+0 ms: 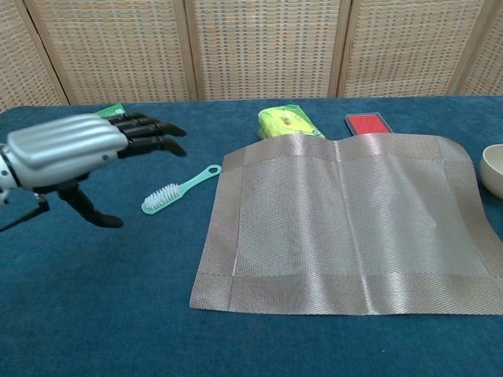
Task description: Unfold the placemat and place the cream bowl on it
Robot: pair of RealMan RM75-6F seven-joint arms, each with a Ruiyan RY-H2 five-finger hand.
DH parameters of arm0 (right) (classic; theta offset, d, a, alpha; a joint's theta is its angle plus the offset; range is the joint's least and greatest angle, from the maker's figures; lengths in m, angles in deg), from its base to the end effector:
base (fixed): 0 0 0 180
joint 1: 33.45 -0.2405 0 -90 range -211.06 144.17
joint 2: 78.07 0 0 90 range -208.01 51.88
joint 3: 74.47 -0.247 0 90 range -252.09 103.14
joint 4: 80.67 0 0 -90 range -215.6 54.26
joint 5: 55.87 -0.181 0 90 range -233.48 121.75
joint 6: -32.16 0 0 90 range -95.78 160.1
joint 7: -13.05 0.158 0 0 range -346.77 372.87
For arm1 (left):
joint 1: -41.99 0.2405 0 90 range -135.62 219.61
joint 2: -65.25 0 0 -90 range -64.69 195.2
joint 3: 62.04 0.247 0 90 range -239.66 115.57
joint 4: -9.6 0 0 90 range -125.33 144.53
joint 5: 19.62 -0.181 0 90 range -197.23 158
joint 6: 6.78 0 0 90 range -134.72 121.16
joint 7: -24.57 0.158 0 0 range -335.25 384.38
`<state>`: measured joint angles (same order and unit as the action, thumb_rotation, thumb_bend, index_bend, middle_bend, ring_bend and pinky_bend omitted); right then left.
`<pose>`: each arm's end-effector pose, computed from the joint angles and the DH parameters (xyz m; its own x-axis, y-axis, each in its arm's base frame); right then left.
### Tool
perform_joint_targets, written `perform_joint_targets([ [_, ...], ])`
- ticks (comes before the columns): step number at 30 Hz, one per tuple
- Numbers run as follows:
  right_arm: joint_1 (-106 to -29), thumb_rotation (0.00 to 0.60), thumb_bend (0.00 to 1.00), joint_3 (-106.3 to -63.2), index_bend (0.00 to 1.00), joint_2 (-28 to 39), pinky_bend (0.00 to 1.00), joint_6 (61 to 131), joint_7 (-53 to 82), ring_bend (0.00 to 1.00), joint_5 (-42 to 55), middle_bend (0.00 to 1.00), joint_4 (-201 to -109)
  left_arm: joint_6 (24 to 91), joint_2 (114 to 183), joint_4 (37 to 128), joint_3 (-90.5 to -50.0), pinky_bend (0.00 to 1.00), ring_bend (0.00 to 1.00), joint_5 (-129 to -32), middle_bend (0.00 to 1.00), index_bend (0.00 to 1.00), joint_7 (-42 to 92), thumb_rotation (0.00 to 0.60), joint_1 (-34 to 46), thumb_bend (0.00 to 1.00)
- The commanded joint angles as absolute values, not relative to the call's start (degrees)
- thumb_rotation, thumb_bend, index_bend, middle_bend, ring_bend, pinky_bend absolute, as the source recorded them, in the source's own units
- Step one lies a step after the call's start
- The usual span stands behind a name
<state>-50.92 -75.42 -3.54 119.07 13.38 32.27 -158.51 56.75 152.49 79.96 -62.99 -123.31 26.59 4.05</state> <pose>-0.2663 -0.2523 0.1434 0.4468 0.1013 0.8889 -0.8582 -0.2322 0.4579 -0.1586 0.3031 0.0095 0.6238 0.0351 0.7808 0.5445 -0.7362 -0.4019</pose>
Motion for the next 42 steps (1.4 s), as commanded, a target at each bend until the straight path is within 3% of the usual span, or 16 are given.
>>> perform_joint_targets([
  [1, -50.4, 0.6, 0.0, -75.9, 0.0, -3.2, 0.0, 119.2, 13.0, 0.0, 32.0, 0.0, -159.1, 55.6, 156.7, 75.2, -61.0, 0.0, 0.0, -126.3, 0.0, 0.2, 22.7, 0.6, 0.6, 0.0],
  [10, -49.2, 0.6, 0.0, -76.3, 0.01, -3.9, 0.0, 119.5, 14.0, 0.0, 33.0, 0.0, -160.2, 53.7, 162.0, 71.4, -59.2, 0.0, 0.0, -127.0, 0.0, 0.22, 20.3, 0.6, -3.1, 0.0],
  [38, -47.6, 0.6, 0.0, -77.9, 0.02, -4.3, 0.0, 119.9, 15.0, 0.0, 34.8, 0.0, -160.8, 53.1, 167.0, 69.2, -56.1, 0.0, 0.0, -124.8, 0.0, 0.23, 21.6, 0.6, -4.9, 0.0],
  [42, -47.5, 0.6, 0.0, -78.0, 0.02, -4.4, 0.0, 120.2, 14.8, 0.0, 35.3, 0.0, -161.0, 52.8, 167.3, 69.1, -56.1, 0.0, 0.0, -124.4, 0.0, 0.23, 21.7, 0.6, -5.3, 0.06],
])
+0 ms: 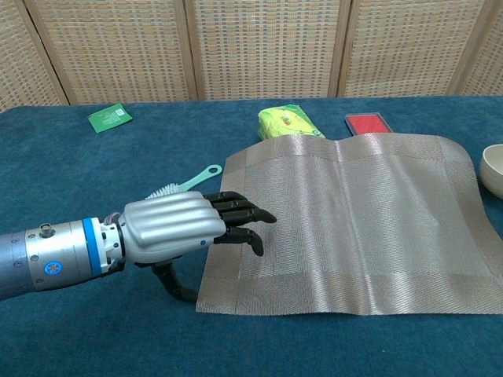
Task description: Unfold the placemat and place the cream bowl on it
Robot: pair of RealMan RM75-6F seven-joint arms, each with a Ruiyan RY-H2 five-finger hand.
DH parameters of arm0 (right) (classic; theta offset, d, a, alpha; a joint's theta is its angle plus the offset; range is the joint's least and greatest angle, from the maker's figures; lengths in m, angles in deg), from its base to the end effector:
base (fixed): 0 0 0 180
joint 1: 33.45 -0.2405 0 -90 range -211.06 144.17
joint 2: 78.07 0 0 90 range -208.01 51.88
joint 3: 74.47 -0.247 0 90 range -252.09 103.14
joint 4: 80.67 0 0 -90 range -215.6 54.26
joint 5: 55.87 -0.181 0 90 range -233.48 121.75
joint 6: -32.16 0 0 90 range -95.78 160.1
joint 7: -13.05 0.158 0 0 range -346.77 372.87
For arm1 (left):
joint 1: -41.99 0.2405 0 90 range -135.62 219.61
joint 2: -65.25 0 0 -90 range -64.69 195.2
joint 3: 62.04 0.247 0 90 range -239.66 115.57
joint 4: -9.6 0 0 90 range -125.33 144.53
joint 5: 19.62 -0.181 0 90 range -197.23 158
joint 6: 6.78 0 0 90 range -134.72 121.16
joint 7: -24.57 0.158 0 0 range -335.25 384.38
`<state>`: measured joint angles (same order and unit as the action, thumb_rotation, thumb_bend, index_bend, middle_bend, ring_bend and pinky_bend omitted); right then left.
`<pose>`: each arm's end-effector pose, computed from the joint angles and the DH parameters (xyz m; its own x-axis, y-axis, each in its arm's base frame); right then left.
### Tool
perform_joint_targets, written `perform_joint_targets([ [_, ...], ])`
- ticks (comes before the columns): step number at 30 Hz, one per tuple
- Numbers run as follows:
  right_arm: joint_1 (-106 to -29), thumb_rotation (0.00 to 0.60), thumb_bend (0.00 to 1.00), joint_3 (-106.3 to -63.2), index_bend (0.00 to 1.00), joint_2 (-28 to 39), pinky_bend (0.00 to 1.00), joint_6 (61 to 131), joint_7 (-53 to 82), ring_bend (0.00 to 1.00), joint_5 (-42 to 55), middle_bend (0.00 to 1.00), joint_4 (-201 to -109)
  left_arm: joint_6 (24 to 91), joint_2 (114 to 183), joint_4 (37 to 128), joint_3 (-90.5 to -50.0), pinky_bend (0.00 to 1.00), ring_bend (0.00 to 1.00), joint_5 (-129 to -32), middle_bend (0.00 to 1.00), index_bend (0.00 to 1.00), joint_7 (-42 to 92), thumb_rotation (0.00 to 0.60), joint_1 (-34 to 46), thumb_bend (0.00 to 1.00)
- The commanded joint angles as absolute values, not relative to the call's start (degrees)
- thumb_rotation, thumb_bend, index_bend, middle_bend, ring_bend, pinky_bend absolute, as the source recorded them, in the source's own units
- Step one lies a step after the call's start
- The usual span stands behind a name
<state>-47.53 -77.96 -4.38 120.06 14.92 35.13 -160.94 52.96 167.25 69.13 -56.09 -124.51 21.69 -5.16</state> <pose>-0.2633 -0.2401 0.1504 0.3919 0.1221 0.9119 -0.8827 -0.2295 0.4101 -0.1183 0.2835 -0.0813 0.6633 0.1223 0.7383 0.4285 -0.8709 -0.2407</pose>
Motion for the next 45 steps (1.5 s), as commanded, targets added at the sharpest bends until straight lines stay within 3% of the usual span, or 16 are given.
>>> perform_joint_targets([
  [1, -47.4, 0.6, 0.0, -78.0, 0.02, -4.4, 0.0, 120.2, 14.8, 0.0, 35.4, 0.0, -161.1, 52.7, 167.3, 69.2, -56.0, 0.0, 0.0, -124.3, 0.0, 0.23, 21.7, 0.6, -5.4, 0.1],
  [6, -47.3, 0.6, 0.0, -78.1, 0.02, -4.5, 0.0, 120.2, 14.8, 0.0, 35.7, 0.0, -161.3, 52.6, 167.4, 69.4, -55.8, 0.0, 0.0, -124.0, 0.0, 0.24, 21.5, 0.6, -5.7, 0.28],
  [12, -47.1, 0.6, 0.0, -78.2, 0.02, -4.7, 0.0, 120.4, 14.8, 0.0, 36.2, 0.0, -161.6, 52.3, 167.6, 69.1, -55.5, 0.0, 0.0, -123.7, 0.0, 0.24, 21.4, 0.6, -6.0, 0.38],
  [25, -46.8, 0.6, 0.0, -78.5, 0.03, -4.9, 0.0, 121.0, 15.2, 0.0, 37.2, 0.0, -161.8, 51.8, 168.6, 69.0, -55.0, 0.0, 0.0, -123.0, 0.0, 0.3, 21.8, 0.6, -6.4, 0.4],
  [35, -46.6, 0.6, 0.0, -78.5, 0.03, -5.2, 0.0, 121.4, 15.5, 0.0, 38.0, 0.0, -162.2, 51.4, 169.4, 68.6, -55.1, 0.0, 0.0, -122.1, 0.0, 0.37, 21.9, 0.6, -6.5, 0.51],
  [45, -46.4, 0.6, 0.0, -78.4, 0.03, -5.4, 0.0, 121.7, 15.7, 0.0, 38.5, 0.0, -162.7, 52.0, 170.4, 67.9, -55.4, 0.0, 0.0, -121.6, 0.0, 0.64, 21.4, 0.6, -6.5, 0.5],
])
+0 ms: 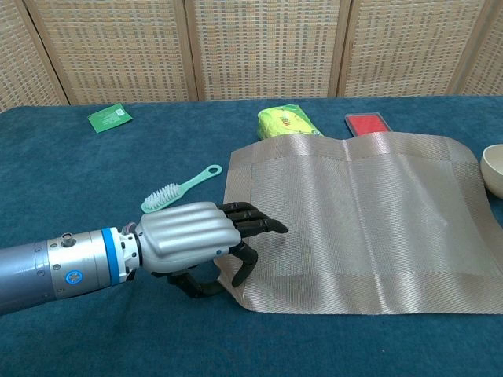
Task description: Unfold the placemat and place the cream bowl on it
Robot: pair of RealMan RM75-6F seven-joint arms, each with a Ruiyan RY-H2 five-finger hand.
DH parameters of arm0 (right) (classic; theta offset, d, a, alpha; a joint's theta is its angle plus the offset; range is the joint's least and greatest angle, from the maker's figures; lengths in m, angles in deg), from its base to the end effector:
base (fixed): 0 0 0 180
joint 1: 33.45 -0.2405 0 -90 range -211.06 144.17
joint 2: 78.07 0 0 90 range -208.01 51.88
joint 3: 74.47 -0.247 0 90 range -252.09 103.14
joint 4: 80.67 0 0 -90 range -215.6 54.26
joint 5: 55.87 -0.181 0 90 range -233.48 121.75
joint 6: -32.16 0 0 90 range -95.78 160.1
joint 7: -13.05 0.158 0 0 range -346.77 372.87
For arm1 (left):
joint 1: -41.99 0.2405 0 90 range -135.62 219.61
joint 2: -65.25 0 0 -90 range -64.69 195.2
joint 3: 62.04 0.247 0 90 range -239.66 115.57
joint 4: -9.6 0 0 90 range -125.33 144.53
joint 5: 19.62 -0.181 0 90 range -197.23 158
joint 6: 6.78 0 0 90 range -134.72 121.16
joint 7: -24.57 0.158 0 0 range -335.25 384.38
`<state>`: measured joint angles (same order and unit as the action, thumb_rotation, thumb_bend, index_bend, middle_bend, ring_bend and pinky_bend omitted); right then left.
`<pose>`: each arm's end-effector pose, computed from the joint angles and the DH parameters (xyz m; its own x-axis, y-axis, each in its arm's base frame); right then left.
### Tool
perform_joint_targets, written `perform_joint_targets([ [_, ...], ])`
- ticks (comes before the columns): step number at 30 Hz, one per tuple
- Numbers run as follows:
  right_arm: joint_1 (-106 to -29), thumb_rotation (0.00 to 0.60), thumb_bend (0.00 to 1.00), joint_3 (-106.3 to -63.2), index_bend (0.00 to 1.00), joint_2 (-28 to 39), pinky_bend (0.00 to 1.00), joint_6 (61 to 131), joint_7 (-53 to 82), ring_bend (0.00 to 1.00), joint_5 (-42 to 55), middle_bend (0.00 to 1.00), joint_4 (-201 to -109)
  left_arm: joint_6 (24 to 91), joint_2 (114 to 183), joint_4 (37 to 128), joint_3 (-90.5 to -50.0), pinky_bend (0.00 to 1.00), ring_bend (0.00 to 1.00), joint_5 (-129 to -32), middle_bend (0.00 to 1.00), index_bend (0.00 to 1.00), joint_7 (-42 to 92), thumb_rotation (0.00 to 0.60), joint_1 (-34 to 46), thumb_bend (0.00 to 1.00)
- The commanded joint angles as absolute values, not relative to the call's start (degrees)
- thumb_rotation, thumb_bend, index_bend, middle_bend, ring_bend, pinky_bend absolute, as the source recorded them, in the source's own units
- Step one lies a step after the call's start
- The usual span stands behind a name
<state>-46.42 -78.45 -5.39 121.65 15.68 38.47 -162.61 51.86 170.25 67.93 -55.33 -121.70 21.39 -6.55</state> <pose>-0.2540 -0.2328 0.1550 0.3643 0.1422 0.9203 -0.8794 -0.2728 0.3903 -0.1104 0.2807 -0.0970 0.6556 0.1605 0.7379 0.4518 -0.8664 -0.2129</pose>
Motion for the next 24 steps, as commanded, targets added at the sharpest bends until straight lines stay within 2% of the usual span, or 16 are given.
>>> perform_joint_targets([
  [1, -46.4, 0.6, 0.0, -78.4, 0.03, -5.5, 0.0, 121.7, 15.8, 0.0, 38.6, 0.0, -162.8, 52.1, 170.4, 67.8, -55.4, 0.0, 0.0, -121.6, 0.0, 0.65, 21.4, 0.6, -6.5, 0.5],
  [10, -46.2, 0.6, 0.0, -78.4, 0.03, -5.9, 0.0, 122.1, 16.1, 0.0, 39.1, 0.0, -163.3, 54.4, 169.6, 69.4, -56.2, 0.0, 0.0, -121.4, 0.0, 0.75, 22.2, 0.6, -6.1, 0.5],
  [24, -45.7, 0.6, 0.0, -78.0, 0.03, -6.5, 0.0, 123.0, 16.2, 0.0, 40.6, 0.0, -164.6, 60.0, 158.8, 75.2, -54.8, 0.0, 0.0, -120.5, 0.0, 0.77, 27.2, 0.6, -1.2, 0.5],
])
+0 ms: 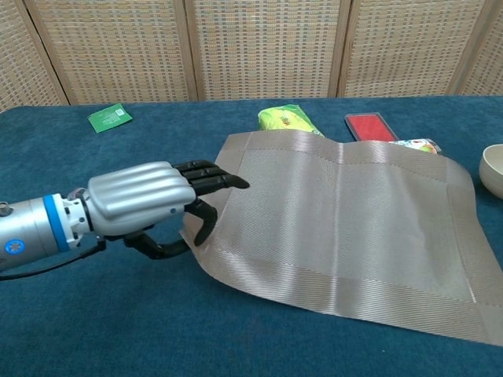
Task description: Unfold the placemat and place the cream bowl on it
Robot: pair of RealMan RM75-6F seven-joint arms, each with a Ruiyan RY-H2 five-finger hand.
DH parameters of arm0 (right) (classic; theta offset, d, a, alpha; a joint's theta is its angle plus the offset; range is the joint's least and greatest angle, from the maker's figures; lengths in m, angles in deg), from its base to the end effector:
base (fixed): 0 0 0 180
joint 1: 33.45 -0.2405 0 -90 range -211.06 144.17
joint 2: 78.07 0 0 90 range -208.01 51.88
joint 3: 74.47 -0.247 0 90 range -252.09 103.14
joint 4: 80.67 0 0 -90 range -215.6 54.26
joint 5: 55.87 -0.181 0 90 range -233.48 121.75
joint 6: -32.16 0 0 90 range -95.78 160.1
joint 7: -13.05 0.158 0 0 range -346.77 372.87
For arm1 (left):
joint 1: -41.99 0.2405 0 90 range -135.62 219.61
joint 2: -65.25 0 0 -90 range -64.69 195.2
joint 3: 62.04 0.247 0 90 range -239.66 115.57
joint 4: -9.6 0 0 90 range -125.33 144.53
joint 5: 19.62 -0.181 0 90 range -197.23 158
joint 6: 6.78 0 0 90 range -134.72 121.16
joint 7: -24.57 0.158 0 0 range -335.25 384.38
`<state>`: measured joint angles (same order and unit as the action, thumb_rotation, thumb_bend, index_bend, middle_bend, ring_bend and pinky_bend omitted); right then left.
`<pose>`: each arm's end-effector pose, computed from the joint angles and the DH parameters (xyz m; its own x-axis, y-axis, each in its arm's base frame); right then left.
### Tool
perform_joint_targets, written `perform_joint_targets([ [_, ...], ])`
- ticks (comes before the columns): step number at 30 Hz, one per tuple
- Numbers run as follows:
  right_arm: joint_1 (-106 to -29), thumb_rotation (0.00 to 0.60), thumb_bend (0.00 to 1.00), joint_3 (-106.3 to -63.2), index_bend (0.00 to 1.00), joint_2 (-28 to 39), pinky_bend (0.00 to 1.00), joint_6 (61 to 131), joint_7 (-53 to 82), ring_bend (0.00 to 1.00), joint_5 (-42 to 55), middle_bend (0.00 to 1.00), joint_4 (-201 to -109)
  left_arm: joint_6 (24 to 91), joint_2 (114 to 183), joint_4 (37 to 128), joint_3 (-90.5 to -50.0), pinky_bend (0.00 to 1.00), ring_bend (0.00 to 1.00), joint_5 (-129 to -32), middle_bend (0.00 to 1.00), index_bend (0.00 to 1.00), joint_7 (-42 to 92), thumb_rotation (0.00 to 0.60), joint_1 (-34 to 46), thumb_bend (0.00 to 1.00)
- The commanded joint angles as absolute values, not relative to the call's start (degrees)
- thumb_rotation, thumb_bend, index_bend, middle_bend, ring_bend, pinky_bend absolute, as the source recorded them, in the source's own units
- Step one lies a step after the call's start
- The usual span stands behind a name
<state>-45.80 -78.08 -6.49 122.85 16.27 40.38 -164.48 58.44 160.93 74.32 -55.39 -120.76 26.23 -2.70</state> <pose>-0.2474 -0.2262 0.1583 0.3400 0.1448 0.9292 -0.8795 -0.3010 0.3687 -0.1349 0.2918 -0.0408 0.6396 0.0598 0.7664 0.4679 -0.8213 -0.3264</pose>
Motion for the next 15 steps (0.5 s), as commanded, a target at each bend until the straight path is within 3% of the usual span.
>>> perform_joint_targets([
  [1, -45.7, 0.6, 0.0, -77.9, 0.03, -6.6, 0.0, 123.1, 16.1, 0.0, 40.9, 0.0, -164.7, 60.6, 157.8, 75.3, -54.6, 0.0, 0.0, -120.2, 0.0, 0.77, 27.3, 0.6, -0.5, 0.5],
  [15, -44.9, 0.6, 0.0, -77.5, 0.03, -7.2, 0.0, 124.8, 15.6, 0.0, 42.7, 0.0, -165.9, 67.5, 150.2, 75.6, -50.7, 0.0, 0.0, -121.5, 0.0, 0.78, 27.1, 0.6, 6.8, 0.53],
])
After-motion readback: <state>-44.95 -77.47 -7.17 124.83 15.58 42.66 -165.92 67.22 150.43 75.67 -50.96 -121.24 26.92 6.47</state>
